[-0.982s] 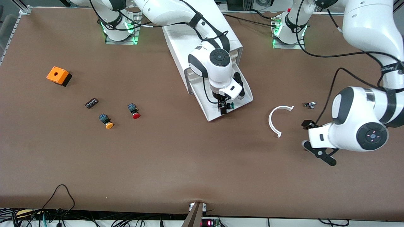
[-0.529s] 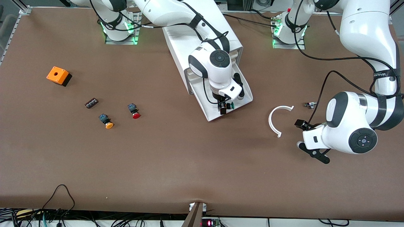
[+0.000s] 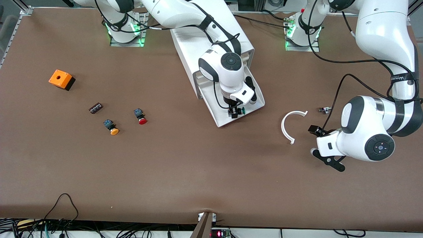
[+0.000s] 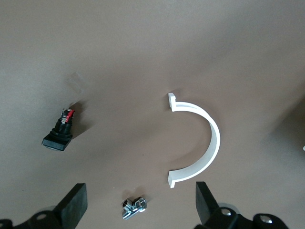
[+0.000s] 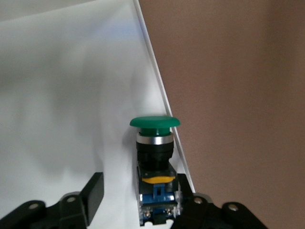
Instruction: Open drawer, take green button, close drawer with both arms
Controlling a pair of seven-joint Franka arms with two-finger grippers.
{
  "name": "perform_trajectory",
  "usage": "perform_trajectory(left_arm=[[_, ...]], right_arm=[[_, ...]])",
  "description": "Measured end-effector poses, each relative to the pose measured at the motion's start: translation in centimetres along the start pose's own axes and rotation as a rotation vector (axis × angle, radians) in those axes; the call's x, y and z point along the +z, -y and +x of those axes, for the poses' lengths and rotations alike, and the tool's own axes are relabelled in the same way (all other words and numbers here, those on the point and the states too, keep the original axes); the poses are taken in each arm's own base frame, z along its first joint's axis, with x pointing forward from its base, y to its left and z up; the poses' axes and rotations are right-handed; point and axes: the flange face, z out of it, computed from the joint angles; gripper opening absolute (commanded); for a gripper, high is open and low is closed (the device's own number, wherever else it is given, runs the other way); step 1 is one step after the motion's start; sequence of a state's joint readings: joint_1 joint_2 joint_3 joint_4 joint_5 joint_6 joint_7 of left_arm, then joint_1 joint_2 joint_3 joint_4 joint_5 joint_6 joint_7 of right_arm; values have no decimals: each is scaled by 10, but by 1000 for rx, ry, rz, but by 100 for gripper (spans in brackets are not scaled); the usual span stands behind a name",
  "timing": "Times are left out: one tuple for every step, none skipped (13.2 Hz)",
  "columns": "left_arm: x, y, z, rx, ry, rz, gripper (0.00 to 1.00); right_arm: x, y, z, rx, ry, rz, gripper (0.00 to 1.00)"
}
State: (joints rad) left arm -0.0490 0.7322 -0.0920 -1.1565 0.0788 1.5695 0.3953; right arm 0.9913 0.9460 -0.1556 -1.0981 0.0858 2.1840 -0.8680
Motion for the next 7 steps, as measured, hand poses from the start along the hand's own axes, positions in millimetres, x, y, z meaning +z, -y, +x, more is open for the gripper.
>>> perform_trajectory(left_arm=[[0,-2,1,0,0,1,100],[0,-4,2,-2,0,2,100],[0,-6,3,-5,1,3,100],[0,-7,3,-7,1,3,100],[0,-8,3,-10,1,3,100],[0,-8,4,-20,1,4,100],[-1,-11,5,-29,1,5,100]], right_arm=[[0,0,0,0,0,-1,48],[0,0,0,-1,0,-1,45],[0,0,0,0,0,-1,42],[0,0,0,-1,0,-1,40],[0,0,0,0,0,-2,37],[0,-1,0,0,0,-3,35],[0,-1,0,0,0,-3,33]])
